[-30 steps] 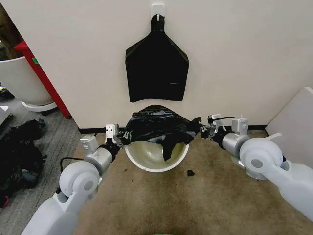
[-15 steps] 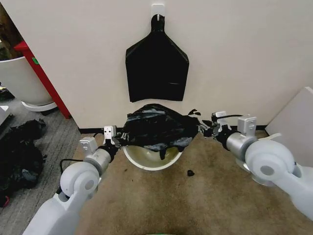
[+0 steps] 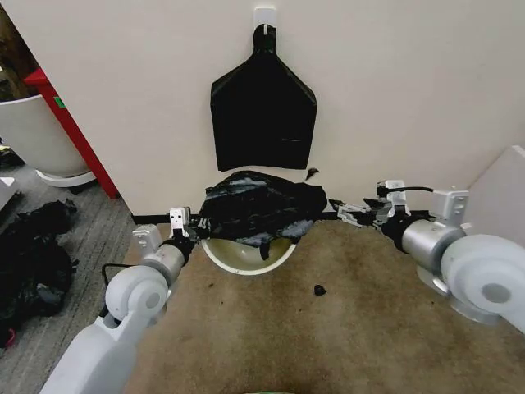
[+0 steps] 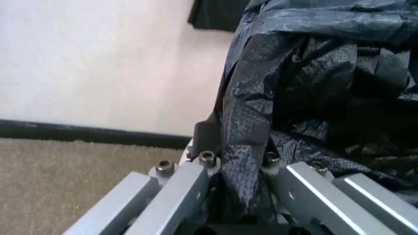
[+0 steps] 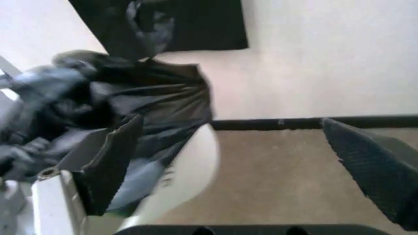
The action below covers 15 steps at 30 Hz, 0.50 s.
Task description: Place the garbage bag over the trash bin.
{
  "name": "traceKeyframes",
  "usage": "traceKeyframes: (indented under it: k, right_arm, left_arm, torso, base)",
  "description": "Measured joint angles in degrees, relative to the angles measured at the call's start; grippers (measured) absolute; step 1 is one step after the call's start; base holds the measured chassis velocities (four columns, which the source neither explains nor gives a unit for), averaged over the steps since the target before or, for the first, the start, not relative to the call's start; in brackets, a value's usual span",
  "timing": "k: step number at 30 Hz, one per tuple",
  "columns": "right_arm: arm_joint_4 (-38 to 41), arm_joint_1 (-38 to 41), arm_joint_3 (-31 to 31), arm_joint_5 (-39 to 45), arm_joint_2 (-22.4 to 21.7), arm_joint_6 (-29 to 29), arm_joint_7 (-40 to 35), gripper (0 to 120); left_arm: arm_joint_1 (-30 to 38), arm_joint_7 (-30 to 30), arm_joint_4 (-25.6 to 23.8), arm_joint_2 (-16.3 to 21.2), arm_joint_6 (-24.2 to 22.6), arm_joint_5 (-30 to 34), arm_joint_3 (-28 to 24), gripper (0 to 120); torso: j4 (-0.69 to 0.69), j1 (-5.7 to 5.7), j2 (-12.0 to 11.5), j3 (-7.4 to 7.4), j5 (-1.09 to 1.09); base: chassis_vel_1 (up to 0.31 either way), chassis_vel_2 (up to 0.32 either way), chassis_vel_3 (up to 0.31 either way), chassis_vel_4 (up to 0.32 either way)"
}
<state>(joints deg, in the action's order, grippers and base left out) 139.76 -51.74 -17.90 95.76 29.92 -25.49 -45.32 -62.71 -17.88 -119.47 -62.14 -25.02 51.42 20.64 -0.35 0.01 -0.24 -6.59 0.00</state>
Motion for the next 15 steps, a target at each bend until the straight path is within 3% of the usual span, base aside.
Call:
traceKeyframes:
  k: [2, 3, 8, 15]
  right_arm:
    - [2.5, 2.6, 2.8, 5.8, 2.2, 6.0, -3.8, 100]
    - [2.5, 2.6, 2.8, 5.8, 2.2, 6.0, -3.8, 100]
    - [3.8, 7.6, 8.7, 20.6, 8.8, 21.6, -6.8, 100]
    - [3.8, 7.7, 11.3, 29.6, 13.5, 31.5, -8.6, 100]
  left_arm:
    - [0.5, -1.1, 0.0, -0.2, 1.3, 0.6, -0.4, 2]
    - [0.5, -1.1, 0.0, -0.2, 1.3, 0.6, -0.4, 2]
    - [1.9, -2.7, -0.2, -0.5, 2.7, 1.9, -1.4, 2]
    - [4.2, -3.4, -0.4, -0.9, 2.9, 2.3, -2.3, 2]
  torso:
    - [0.00, 0.00, 0.0, 0.00, 0.00]
    - [0.00, 0.00, 0.0, 0.00, 0.00]
    - [0.02, 0.00, 0.0, 0.00, 0.00]
    - [0.01, 0.00, 0.0, 0.00, 0.00]
  base:
    - [0.000, 0.000, 0.000, 0.000]
    - [0.000, 0.000, 0.000, 0.000]
    - [0.000, 0.000, 0.000, 0.000]
    - [0.000, 0.000, 0.000, 0.000]
